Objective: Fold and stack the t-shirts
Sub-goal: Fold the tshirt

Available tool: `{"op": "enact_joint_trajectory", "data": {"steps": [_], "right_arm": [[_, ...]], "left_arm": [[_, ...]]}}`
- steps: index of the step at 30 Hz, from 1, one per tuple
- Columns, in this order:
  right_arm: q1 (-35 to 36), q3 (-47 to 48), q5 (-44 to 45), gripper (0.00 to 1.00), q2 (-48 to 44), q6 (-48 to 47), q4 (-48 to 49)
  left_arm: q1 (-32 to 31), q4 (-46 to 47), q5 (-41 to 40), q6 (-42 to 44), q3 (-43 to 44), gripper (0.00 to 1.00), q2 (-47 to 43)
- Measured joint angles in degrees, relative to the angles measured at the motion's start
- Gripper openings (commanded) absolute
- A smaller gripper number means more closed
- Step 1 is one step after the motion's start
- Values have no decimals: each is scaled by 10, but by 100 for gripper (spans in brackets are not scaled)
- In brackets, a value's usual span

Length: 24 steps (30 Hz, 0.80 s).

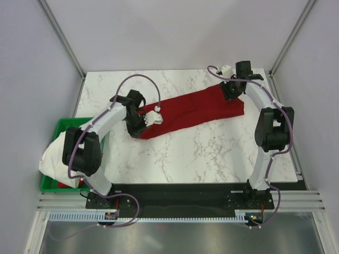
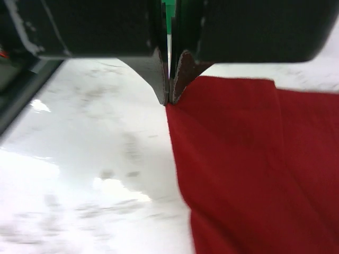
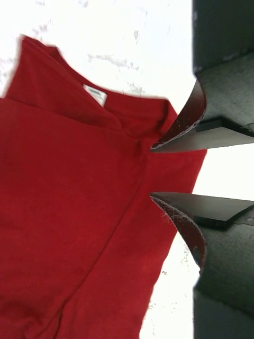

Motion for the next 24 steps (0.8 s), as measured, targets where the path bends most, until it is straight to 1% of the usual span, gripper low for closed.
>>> {"op": "enact_joint_trajectory", "data": {"steps": [2, 3, 5, 6, 7, 9, 13, 16, 19, 24], "right_arm": [[3, 0, 0, 43, 16, 0, 0], [5, 0, 0, 42, 23, 0, 0], [7, 0, 0, 43, 38, 0, 0], [8, 0, 0, 43, 45, 1, 0], [8, 0, -1, 43, 50, 5, 0], [8, 0, -1, 43, 56, 14, 0], [8, 1, 0, 43, 56, 28, 1], [8, 2, 4, 42, 57, 33, 2], [8, 11, 8, 42, 63, 38, 3], [8, 37, 24, 42, 88, 43, 5]], "left_arm": [[-51, -35, 16, -9, -24, 6, -36], [-78, -51, 28, -15, -34, 12, -47], [-125, -82, 47, -29, -56, 19, -57], [-142, -97, 54, -37, -64, 22, -59], [-151, -110, 59, -44, -70, 27, -60], [-160, -139, 62, -57, -73, 32, -67], [-156, -157, 59, -70, -70, 32, -97], [-156, -148, 58, -80, -63, 28, -99], [-156, -120, 57, -98, -50, 22, -62], [-156, -49, 57, -121, -33, 15, 37]]}}
